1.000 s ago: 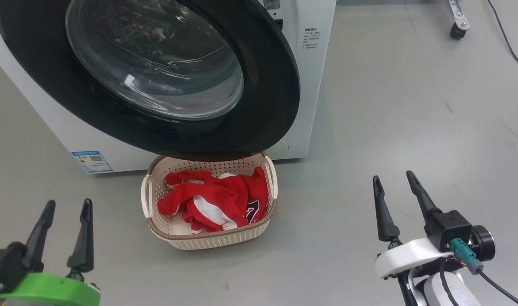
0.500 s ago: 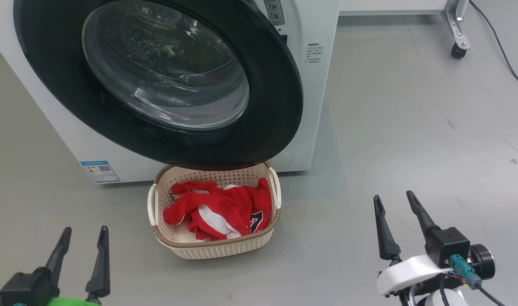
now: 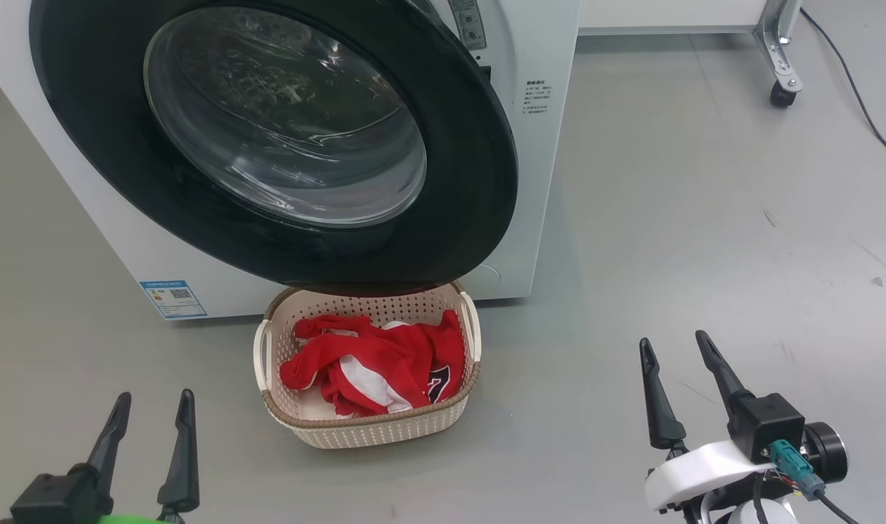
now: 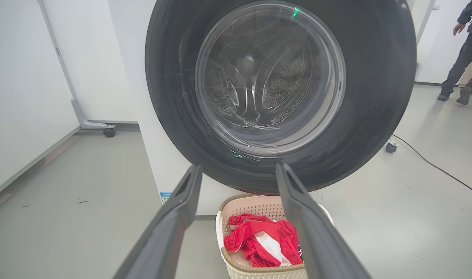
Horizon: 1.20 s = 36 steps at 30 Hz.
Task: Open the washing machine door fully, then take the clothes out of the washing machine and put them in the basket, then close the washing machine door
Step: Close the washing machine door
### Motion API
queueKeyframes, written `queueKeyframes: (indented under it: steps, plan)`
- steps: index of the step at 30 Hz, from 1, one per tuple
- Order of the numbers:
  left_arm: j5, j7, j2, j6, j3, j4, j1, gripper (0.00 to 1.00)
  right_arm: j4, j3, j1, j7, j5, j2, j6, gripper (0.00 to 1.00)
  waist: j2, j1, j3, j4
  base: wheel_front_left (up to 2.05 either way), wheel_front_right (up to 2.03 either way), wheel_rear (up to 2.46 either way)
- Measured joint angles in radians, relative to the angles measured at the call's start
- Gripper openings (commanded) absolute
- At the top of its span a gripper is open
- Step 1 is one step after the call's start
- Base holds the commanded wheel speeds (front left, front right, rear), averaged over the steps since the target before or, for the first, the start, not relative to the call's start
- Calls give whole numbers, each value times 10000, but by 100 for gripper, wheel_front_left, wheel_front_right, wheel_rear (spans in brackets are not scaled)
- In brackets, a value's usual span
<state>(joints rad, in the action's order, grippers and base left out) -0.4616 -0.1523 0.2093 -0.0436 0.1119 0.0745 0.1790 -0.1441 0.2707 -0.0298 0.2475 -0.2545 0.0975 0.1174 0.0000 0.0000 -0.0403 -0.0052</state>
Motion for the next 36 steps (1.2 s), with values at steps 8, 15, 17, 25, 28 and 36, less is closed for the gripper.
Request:
queueKeyframes:
  steps: [8, 15, 17, 25, 28, 36]
  plan:
    - [63, -36, -35, -40, 77, 67, 86, 100, 40, -6, -14, -13, 0, 4, 0, 100, 0, 0, 19, 10, 0, 0, 0]
    - [136, -71, -65, -56, 151, 94, 94, 100, 150, -46, -19, -13, -81, 2, 0, 0, 0, 0, 28, 51, 0, 0, 0]
    - [150, -71, -69, -56, 182, 138, 94, 100, 178, -73, -24, -13, -84, 4, 0, 0, 0, 0, 18, 73, 0, 0, 0]
    - [211, -65, -157, -54, 311, 387, 58, 100, 347, -230, -15, -75, -84, 222, 6, 0, 0, 0, -236, 291, 0, 0, 0]
    - [267, -65, -146, -52, 397, 504, -2, 100, 399, -299, 67, -142, -82, 349, 4, 0, 0, 0, -385, 406, 0, 0, 0]
    - [410, -75, -165, -27, 621, 706, -587, 100, 550, -153, 1185, -545, 84, 815, -360, 0, 0, 0, -957, 830, 0, 0, 0]
